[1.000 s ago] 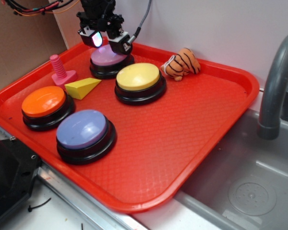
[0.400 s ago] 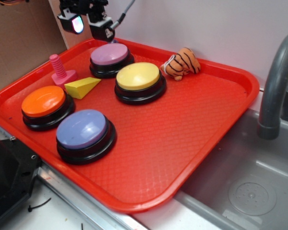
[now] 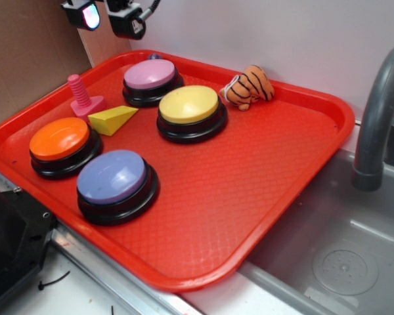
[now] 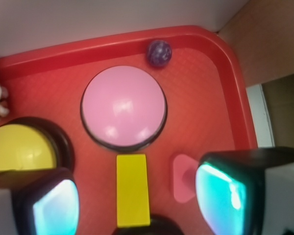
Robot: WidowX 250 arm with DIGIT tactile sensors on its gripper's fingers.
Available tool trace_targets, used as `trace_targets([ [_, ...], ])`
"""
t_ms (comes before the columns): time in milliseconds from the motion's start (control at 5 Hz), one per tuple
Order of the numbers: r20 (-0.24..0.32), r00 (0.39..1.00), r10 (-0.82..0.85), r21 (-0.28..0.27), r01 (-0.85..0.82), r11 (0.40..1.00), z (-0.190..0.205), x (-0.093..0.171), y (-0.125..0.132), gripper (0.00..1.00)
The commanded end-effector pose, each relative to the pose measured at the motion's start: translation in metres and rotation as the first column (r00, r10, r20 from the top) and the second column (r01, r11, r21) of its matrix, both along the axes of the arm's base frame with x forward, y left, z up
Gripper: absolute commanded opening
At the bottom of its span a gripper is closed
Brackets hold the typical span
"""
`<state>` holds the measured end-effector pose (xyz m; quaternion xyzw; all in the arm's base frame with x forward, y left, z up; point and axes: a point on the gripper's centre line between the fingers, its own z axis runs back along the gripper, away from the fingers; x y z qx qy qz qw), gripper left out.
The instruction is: Push the pink button.
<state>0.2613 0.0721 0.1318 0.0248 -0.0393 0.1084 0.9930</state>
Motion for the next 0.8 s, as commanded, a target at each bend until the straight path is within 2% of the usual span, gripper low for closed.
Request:
trace_targets([
  [0,0.058,0.998,0.003,0.003,-0.003,1.000,0.034,-0.003,-0.007,1.00],
  [600,0.064,0.998,-0.010,-0.004,0.010,1.000,0.049,-0.014,-0.024,1.00],
])
